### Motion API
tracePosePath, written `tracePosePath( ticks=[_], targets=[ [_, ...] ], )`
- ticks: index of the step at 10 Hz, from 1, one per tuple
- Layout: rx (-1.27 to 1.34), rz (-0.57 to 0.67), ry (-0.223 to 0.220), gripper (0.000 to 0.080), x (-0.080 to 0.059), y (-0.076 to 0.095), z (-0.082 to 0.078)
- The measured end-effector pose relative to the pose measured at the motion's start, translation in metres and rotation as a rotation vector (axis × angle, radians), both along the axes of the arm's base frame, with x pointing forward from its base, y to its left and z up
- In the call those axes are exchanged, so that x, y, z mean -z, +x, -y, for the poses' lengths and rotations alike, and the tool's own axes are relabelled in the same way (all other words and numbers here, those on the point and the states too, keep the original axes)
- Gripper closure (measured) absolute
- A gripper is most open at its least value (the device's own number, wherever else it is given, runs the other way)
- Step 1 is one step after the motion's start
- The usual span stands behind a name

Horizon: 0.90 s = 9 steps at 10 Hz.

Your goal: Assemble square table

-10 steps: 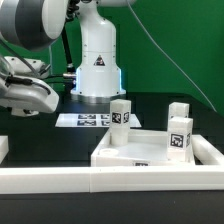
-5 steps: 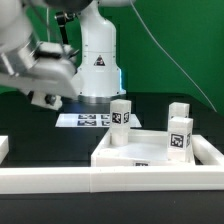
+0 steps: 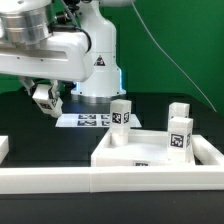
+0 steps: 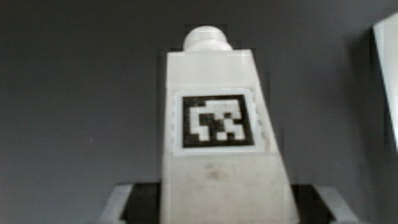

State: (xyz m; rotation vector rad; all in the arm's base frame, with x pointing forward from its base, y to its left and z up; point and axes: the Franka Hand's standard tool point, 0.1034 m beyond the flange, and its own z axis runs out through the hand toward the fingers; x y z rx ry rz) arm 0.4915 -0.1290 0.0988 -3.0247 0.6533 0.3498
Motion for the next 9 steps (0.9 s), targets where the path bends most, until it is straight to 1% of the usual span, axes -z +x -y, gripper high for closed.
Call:
tracePosePath(
  ticks=[1, 2, 3, 4, 6, 7, 8, 9],
  targets=[
    [-0.006, 0.083, -0.033, 0.0509, -0.004, 0.013, -0.012],
    [-0.01, 0.147, -0.057, 0.0509, -0.008, 0.023, -0.024],
    [0.0, 0.185, -0.078, 0.0509, -0.011, 0.031, -0.034],
    [-0.013, 0.266, -0.115, 0.0509, -0.012, 0.041, -0.039],
    [-0.023, 0.385, -0.175, 0.0509, -0.007, 0.039, -0.037],
    [-0.011, 0.452, -0.2, 0.0509, -0.009, 0.044, -0.043],
    [-0.019, 0.535, -0.223, 0.0509, -0.012, 0.049, -0.057],
    [-0.036, 0.595, -0.24, 0.0509, -0.015, 0.055, -0.066]
  ],
)
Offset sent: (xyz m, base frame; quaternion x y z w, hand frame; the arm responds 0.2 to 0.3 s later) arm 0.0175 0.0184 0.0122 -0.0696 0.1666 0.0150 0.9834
